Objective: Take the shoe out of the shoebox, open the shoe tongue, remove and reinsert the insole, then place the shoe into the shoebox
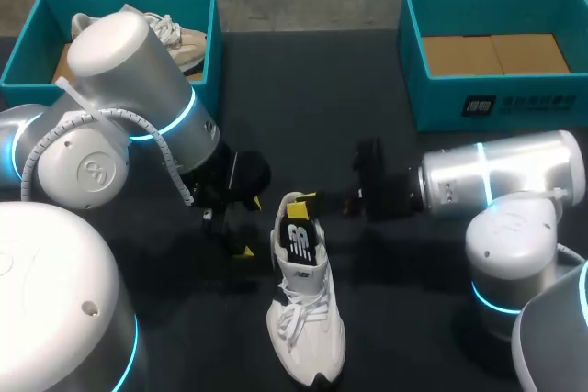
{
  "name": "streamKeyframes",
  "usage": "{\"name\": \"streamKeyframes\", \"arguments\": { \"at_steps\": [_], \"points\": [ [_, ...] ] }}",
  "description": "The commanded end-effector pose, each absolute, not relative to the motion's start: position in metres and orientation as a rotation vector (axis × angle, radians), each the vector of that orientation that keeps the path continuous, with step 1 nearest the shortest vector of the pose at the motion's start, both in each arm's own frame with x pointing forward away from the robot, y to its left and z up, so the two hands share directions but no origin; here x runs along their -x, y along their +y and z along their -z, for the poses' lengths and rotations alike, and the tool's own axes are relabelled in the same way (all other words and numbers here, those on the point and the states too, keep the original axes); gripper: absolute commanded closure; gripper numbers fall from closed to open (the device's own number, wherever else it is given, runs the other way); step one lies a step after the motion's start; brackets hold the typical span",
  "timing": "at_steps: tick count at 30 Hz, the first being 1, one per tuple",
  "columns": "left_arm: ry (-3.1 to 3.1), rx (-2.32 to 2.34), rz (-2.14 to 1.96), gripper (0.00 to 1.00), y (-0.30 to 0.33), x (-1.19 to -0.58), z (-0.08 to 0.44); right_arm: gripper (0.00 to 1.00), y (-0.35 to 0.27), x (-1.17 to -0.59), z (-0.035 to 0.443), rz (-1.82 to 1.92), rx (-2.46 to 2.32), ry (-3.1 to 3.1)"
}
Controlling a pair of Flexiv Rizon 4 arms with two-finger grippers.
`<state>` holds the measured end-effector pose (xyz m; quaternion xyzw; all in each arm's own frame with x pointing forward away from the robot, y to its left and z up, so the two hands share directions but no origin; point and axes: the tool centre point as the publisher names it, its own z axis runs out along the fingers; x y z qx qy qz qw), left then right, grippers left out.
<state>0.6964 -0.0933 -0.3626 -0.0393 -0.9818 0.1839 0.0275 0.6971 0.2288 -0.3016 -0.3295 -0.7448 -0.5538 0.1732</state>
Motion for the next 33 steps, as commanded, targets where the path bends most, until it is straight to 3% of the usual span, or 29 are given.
{"name": "streamKeyframes", "arguments": {
  "at_steps": [1, 13, 15, 17, 18, 33],
  "points": [
    [-3.033, 0.121, -0.562, 0.0, -0.094, -0.696, 0.363, 0.51, 0.217, -0.694, 0.29, 1.527, 0.971, -2.148],
    [-3.033, 0.121, -0.562, 0.0, -0.094, -0.696, 0.363, 0.47, 0.183, -0.687, 0.283, 1.43, 1.148, -2.194],
    [-3.033, 0.121, -0.562, 0.0, -0.094, -0.696, 0.363, 0.37, 0.179, -0.686, 0.281, 1.391, 1.206, -2.217],
    [-3.033, 0.121, -0.562, 0.0, -0.094, -0.696, 0.363, 0.21, 0.176, -0.685, 0.279, 1.373, 1.236, -2.234],
    [-3.033, 0.121, -0.562, 0.0, -0.094, -0.696, 0.363, 0.0, 0.174, -0.685, 0.278, 1.339, 1.287, -2.252],
    [-3.033, 0.121, -0.562, 0.0, -0.094, -0.696, 0.363, 0.0, 0.164, -0.686, 0.272, 1.313, 1.459, -2.199]
  ]
}}
